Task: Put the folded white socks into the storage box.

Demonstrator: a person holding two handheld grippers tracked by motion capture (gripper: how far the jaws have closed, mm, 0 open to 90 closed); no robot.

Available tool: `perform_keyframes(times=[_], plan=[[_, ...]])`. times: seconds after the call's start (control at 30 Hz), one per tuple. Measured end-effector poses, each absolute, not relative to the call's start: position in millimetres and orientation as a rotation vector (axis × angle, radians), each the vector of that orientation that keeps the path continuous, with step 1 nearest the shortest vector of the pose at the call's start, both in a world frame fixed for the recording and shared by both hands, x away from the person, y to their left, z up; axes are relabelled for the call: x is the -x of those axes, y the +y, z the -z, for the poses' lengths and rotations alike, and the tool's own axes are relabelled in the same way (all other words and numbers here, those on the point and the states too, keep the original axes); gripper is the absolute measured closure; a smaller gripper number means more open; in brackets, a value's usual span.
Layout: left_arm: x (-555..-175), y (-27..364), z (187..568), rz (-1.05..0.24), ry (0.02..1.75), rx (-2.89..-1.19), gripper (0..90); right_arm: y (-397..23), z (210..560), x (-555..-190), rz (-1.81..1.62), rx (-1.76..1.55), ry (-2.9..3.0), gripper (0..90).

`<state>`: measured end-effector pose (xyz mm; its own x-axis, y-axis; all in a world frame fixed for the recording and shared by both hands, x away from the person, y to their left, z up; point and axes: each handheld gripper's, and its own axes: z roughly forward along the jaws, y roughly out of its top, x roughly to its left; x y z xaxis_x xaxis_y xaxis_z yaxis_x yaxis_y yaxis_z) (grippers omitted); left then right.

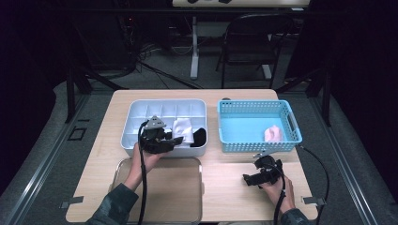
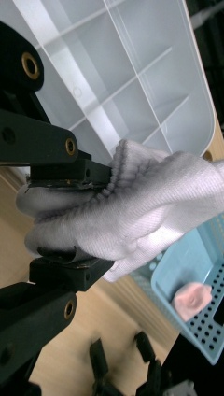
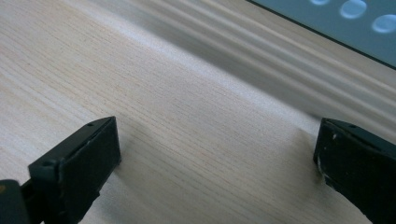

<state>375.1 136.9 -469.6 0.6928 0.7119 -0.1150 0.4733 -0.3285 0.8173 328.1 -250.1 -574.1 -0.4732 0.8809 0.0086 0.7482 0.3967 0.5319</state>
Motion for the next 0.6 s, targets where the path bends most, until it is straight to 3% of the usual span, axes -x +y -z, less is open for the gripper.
perform_keyframes(times=[0.6], plan=[[-399,122,490,-0.569,0.996,-2.110,62.3,-250,574,-328,-0.693,-1.430,2.382,0.0]])
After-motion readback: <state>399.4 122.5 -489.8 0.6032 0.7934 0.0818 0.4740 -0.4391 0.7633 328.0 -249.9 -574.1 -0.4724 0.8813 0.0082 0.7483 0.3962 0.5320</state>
